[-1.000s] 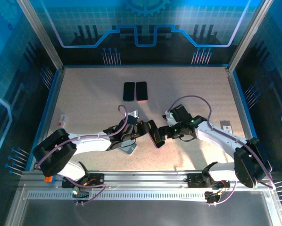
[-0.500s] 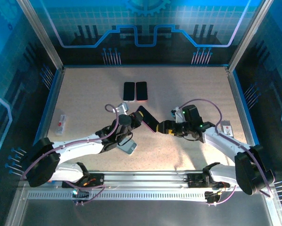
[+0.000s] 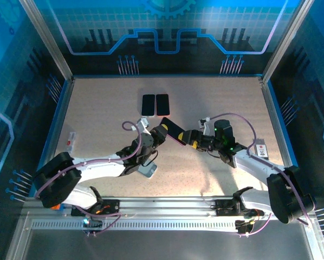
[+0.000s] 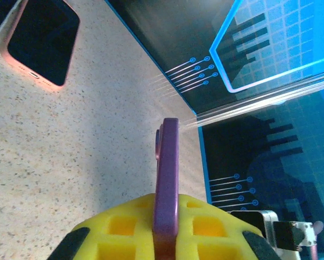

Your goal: Put the phone into the phone case

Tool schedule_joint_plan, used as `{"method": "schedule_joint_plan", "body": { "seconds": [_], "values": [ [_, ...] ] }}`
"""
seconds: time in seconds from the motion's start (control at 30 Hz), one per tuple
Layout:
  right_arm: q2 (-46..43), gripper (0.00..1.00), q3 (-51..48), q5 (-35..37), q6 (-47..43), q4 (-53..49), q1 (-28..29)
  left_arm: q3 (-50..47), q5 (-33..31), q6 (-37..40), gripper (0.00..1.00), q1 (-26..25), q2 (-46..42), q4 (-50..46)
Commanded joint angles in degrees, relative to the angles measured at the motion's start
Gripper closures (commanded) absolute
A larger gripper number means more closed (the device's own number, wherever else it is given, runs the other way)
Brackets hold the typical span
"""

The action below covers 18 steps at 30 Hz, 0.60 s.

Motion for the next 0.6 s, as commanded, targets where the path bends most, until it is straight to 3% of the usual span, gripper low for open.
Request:
{"method": "schedule_joint_plan", "body": {
  "seconds": [0.0,0.33,0.57],
  "values": [
    [0.40,0.27,-0.61,-0.83,2.67,7.85,-0.27,1.99,0.83,-2.75,1.00,-1.14,1.52,7.76],
    [4.77,0.38,-1.57,-1.09,7.21,18.38,-0.27,1.91,0.85,-3.73,1.00,-1.77,1.43,7.74],
    [4.68,0.63,-2.53,1.41,7.26,19.87,-0.14,1.21,0.08,-4.13,1.00,-1.77,-1.56,2.29]
  ]
}}
